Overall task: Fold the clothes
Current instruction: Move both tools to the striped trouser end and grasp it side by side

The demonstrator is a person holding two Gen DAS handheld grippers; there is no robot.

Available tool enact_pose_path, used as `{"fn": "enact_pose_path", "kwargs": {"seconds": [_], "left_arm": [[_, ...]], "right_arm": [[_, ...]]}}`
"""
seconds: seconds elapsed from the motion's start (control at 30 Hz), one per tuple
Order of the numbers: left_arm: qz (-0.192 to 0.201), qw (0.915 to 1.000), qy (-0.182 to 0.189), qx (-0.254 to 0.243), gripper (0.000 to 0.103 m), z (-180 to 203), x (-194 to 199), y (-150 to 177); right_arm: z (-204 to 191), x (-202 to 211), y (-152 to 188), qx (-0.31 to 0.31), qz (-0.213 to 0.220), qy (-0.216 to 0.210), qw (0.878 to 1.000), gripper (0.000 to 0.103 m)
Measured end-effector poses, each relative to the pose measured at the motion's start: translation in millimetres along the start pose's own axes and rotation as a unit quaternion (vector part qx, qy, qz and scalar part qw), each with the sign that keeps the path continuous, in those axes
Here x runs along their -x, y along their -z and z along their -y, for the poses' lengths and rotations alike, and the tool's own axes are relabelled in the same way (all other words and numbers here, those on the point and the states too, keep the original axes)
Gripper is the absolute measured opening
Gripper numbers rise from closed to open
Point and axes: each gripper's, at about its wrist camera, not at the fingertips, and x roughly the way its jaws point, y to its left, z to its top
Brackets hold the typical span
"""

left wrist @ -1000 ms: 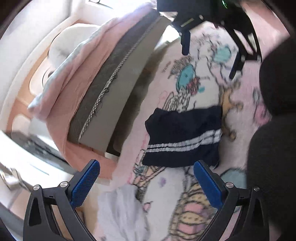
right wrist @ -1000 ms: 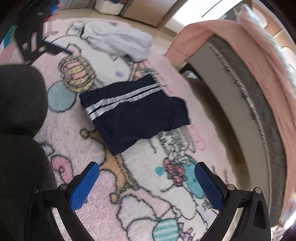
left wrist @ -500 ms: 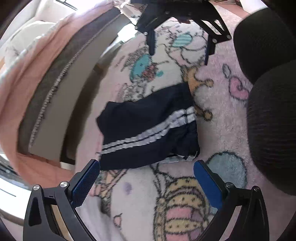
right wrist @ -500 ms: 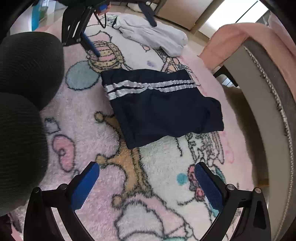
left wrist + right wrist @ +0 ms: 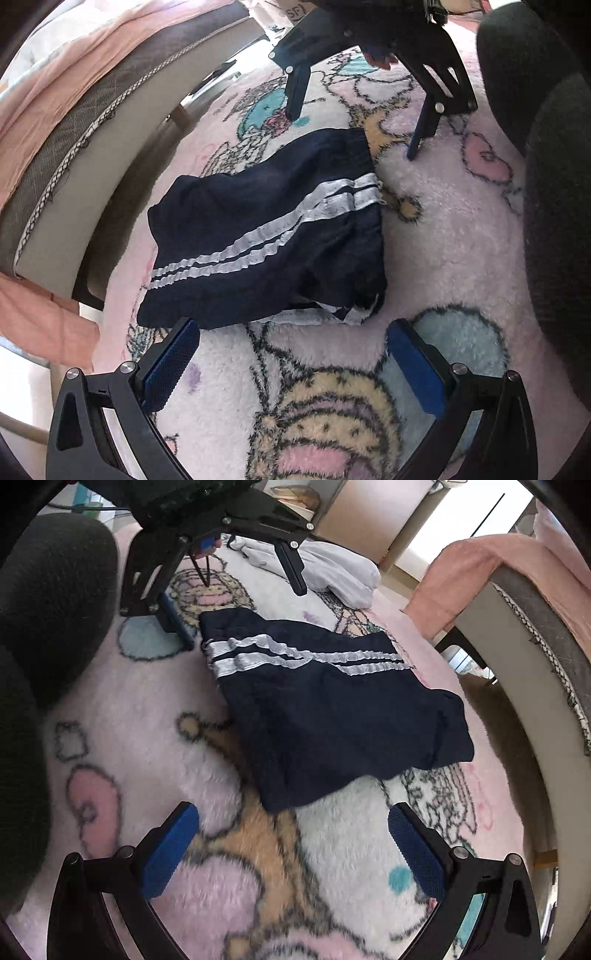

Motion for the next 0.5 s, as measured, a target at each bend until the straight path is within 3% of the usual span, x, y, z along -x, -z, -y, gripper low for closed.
{"fn": "enact_pose_path", "kwargs": {"seconds": [0.2, 0.3, 0.5], "left_arm": [[0.010, 0.9997, -0.020, -0.004, 0.103, 2, -6, -13], [0.015, 0.9994, -0.031, 0.001, 0.103, 2, -9, -19], [0.020, 0.9983, -0.055, 0.002, 0.103, 0, -19, -33]], "right_arm": [[9, -8, -7, 0.002, 0.020, 0.014, 1.000, 0.103], [4, -7, -9, 0.027, 0.026, 0.044, 0.998, 0.103], [8, -10, -12, 0.018, 0.020, 0.048, 0.998, 0.103]]}}
